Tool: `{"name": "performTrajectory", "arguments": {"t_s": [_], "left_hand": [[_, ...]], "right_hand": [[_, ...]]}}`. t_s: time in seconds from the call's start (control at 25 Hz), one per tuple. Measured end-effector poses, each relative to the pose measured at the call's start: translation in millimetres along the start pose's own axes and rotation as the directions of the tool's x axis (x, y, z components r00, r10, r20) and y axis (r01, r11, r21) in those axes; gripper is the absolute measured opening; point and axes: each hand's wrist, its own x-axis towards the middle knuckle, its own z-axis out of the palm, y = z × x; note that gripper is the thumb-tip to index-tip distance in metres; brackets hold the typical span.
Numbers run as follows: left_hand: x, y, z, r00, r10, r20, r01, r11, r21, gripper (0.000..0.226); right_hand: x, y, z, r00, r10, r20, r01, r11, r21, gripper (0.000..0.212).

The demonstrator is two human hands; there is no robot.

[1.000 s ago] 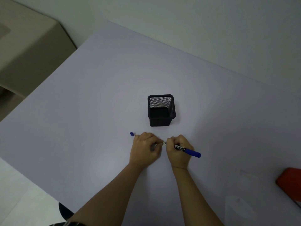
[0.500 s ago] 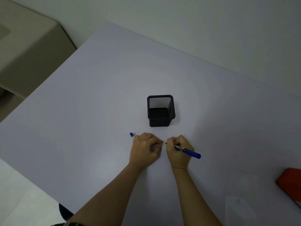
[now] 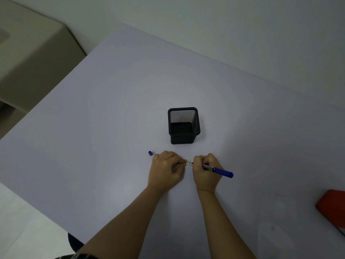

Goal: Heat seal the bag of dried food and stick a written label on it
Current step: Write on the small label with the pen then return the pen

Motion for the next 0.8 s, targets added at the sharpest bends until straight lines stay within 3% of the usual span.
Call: {"name": "performTrajectory", "arguments": {"t_s": [0.8], "left_hand": [[0.4, -1.1, 1.2, 1.0, -0.013, 0.013, 0.013, 1.0, 0.017, 0.022]], "right_hand": [[-1.5, -2.3, 0.1, 0.999, -0.01, 0.038, 0.01, 1.0, 0.002, 0.031]]}}
